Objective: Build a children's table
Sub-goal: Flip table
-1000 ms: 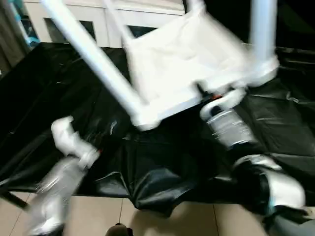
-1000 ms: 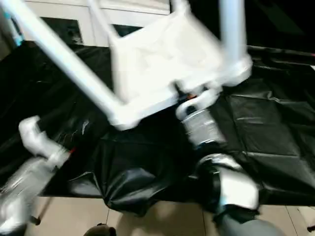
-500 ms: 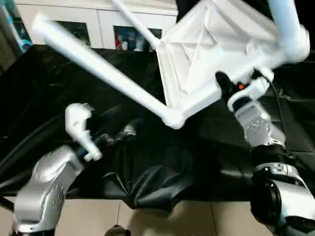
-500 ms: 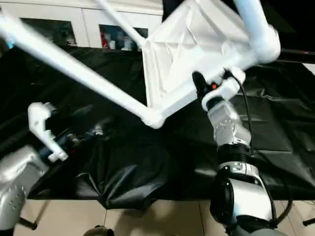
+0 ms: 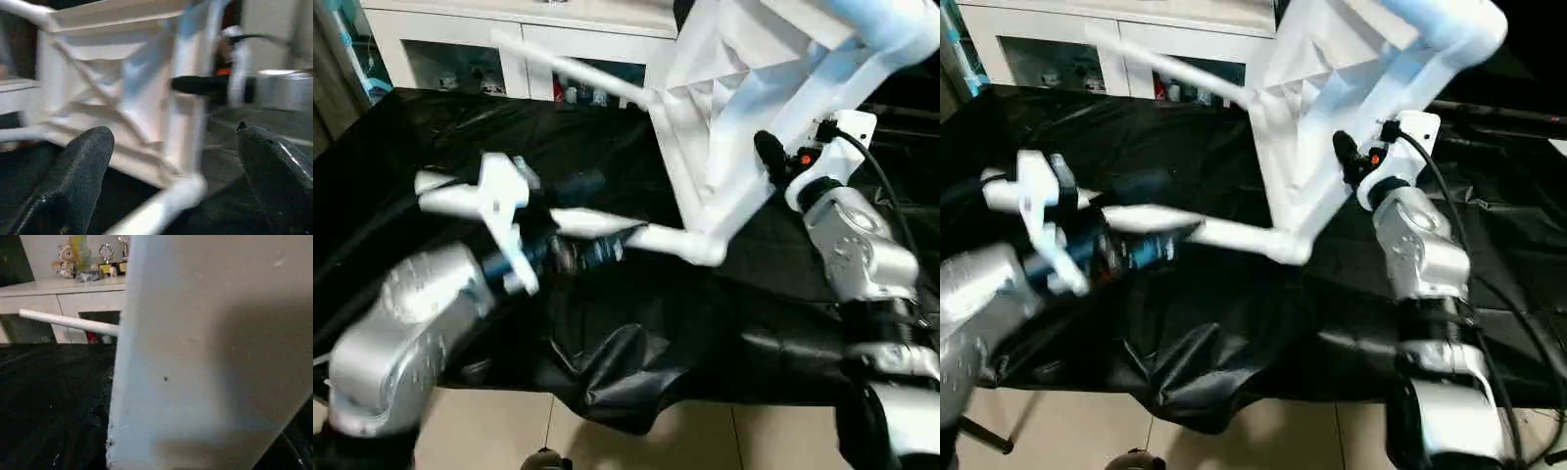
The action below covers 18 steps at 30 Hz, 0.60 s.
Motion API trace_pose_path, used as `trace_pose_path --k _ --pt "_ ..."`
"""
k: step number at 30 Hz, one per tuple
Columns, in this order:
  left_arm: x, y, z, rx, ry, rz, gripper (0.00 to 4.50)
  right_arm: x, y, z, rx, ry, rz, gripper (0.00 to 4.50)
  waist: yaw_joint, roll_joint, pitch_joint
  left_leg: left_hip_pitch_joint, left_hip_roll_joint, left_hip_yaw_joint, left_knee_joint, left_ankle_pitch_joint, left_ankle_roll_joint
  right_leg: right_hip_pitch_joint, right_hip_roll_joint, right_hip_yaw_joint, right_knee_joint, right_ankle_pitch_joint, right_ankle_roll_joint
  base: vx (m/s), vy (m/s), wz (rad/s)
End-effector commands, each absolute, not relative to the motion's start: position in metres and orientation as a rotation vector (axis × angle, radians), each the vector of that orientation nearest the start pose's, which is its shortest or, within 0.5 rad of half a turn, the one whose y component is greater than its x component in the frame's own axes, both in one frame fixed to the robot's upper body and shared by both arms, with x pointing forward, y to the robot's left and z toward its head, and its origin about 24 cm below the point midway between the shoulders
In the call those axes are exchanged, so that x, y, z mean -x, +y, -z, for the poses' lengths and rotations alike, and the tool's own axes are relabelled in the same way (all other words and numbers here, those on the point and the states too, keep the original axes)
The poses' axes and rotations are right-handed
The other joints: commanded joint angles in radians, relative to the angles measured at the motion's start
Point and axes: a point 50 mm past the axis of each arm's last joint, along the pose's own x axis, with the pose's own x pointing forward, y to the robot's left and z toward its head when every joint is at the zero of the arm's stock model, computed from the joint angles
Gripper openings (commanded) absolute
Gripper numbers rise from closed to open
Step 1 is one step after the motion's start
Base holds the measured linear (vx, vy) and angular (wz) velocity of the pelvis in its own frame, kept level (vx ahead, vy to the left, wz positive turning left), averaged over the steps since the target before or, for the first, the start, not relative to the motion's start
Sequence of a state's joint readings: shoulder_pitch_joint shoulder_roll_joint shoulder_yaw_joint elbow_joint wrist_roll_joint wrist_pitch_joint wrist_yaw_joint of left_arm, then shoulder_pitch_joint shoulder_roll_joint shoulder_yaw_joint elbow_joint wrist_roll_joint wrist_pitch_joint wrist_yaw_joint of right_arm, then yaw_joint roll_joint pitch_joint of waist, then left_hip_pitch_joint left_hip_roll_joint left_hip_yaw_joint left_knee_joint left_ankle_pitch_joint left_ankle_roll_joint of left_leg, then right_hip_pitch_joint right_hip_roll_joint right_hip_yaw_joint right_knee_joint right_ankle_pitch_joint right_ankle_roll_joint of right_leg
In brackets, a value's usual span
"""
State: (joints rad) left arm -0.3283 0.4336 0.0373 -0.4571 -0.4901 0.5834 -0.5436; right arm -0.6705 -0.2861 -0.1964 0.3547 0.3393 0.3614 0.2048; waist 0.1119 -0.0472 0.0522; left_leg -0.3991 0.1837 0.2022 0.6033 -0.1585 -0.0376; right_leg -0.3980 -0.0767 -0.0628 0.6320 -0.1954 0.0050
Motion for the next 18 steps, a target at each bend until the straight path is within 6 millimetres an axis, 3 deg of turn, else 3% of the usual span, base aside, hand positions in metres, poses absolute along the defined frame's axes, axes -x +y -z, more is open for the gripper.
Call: trace_pose_path --k 1,11,15,17,18 --pt "-0.269 0.148 -0.188 -0.139 -0.152 0.759 4.5 -0.361 -0.205 -0.136 -0.09 0.079 -0.108 1.98 -0.008 0.002 -0.066 0.037 0.042 -0.023 -0.073 -0.216 -0.08 0.03 -0.054 0.048 -0.073 -0.19 -0.083 0.0 0.0 0.0" --pt "-0.282 0.133 -0.206 -0.488 -0.275 0.721 4.5 -0.356 -0.188 -0.139 0.146 0.108 -0.135 1.98 -0.006 -0.001 -0.067 0.04 0.043 -0.026 -0.074 -0.238 -0.099 0.026 -0.056 0.049 -0.074 -0.205 -0.066 0.0 0.0 0.0" --pt "-0.286 0.129 -0.218 -0.574 -0.362 0.691 4.5 -0.355 -0.183 -0.135 0.172 0.126 -0.154 1.98 -0.008 -0.001 -0.067 0.038 0.045 -0.028 -0.076 -0.256 -0.109 0.027 -0.058 0.049 -0.074 -0.204 -0.074 0.0 0.0 0.0" --pt "-0.286 0.122 -0.23 -0.631 -0.453 0.696 4.5 -0.354 -0.181 -0.131 0.174 0.133 -0.168 2.53 -0.006 -0.004 -0.067 0.04 0.044 -0.028 -0.075 -0.258 -0.106 0.026 -0.059 0.049 -0.075 -0.205 -0.078 0.0 0.0 0.0" --pt "-0.285 0.121 -0.231 -0.64 -0.464 0.698 4.5 -0.353 -0.181 -0.13 0.175 0.134 -0.17 2.53 -0.006 -0.003 -0.067 0.039 0.045 -0.029 -0.076 -0.259 -0.105 0.026 -0.06 0.049 -0.075 -0.207 -0.077 0.0 0.0 0.0"
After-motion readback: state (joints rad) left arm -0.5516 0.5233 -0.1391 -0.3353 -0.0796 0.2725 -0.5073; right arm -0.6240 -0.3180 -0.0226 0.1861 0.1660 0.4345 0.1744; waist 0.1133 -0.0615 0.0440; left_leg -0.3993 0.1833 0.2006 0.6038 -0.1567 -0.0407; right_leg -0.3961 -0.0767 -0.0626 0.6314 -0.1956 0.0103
